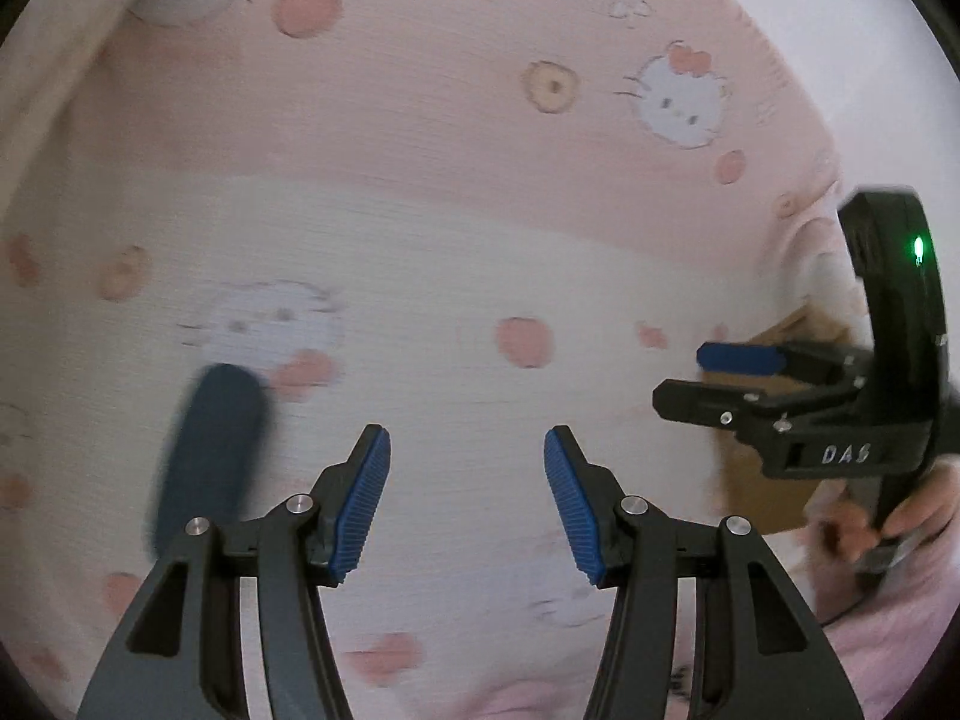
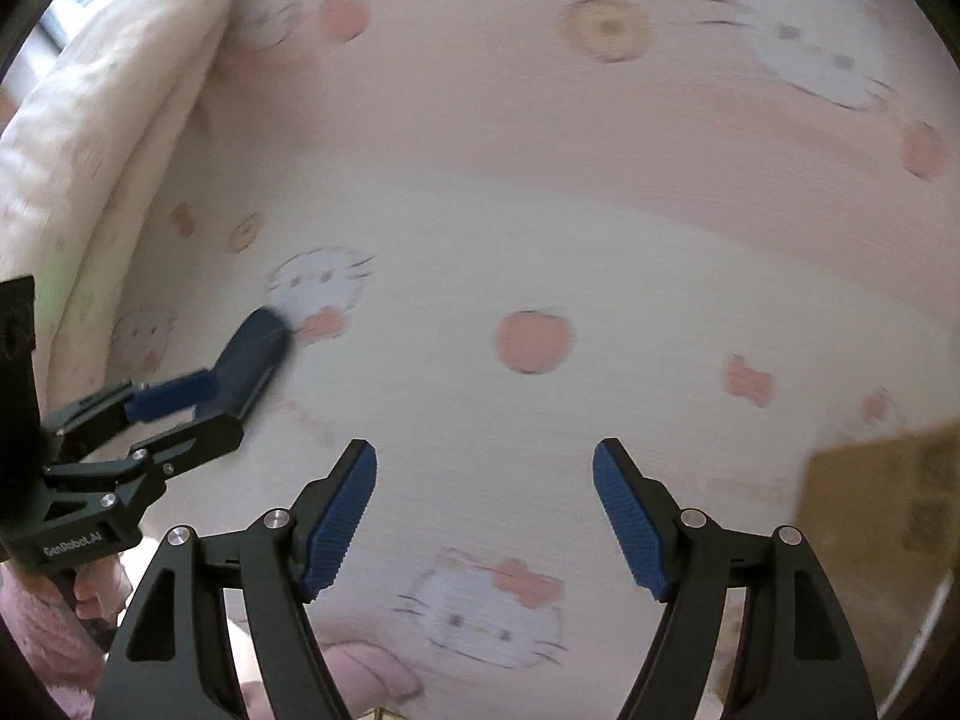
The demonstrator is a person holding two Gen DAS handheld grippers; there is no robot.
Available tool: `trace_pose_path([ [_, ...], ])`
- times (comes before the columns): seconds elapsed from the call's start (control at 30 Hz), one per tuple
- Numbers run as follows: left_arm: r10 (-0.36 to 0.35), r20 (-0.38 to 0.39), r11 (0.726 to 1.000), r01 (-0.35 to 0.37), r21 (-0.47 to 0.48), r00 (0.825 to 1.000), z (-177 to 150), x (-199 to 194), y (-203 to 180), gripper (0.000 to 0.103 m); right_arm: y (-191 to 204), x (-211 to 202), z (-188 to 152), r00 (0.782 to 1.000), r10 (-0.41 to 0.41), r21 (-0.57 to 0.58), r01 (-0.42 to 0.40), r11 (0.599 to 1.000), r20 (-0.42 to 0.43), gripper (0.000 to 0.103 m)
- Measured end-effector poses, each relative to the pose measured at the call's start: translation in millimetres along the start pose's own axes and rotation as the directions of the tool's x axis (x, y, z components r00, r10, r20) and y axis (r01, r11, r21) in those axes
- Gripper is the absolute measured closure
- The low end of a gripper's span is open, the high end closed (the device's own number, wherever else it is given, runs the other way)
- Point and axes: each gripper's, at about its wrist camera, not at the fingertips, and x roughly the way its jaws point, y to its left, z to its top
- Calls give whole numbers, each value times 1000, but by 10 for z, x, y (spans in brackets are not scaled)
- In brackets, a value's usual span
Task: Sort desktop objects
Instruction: 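Move the left gripper away from the box to the denim glasses case, then close the left gripper on the denim glasses case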
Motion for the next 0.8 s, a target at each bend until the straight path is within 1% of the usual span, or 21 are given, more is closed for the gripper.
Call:
trace_pose_path([
  [0.07, 51, 3, 998, -51, 22, 999, -54, -43, 131, 45, 153, 113, 47, 1000, 22, -34, -22, 999, -13, 30],
  [0.17, 97, -2, 995, -97, 30, 995, -132, -59, 334, 45, 366, 291, 119, 997, 60, -64, -63, 996, -40, 30],
  [0.3, 127, -3, 992, -127, -15, 992, -203, -35, 585, 45, 590, 536, 135, 990, 115, -92, -123, 988, -81, 30],
  [0.4, 142, -5, 989, -142, -45, 990, -250, 31, 804, 45, 700, 690, 153, 985, 146, -109, -155, 982, -89, 30],
  [0.47, 168, -9, 984, -168, -55, 986, -294, 118, 938, 45, 748, 787, 150, 982, 165, -103, -173, 979, -89, 29],
  [0.57, 206, -32, 973, -208, -97, 978, -370, 242, 1137, 45, 790, 955, 112, 971, 221, -73, -228, 971, -86, 29],
  [0.67, 210, -40, 965, -214, -153, 977, -465, 297, 1306, 45, 815, 1128, 87, 964, 258, -26, -260, 965, -66, 29],
  [0.7, 202, -36, 964, -205, -172, 979, -488, 301, 1349, 45, 828, 1182, 83, 959, 275, -11, -276, 961, -64, 29],
  [0.77, 178, -38, 961, -182, -210, 983, -528, 308, 1454, 45, 861, 1254, 81, 942, 331, 21, -330, 944, -48, 29],
  [0.8, 169, -37, 959, -173, -226, 985, -525, 324, 1495, 45, 887, 1293, 85, 925, 377, 41, -376, 926, -38, 29],
])
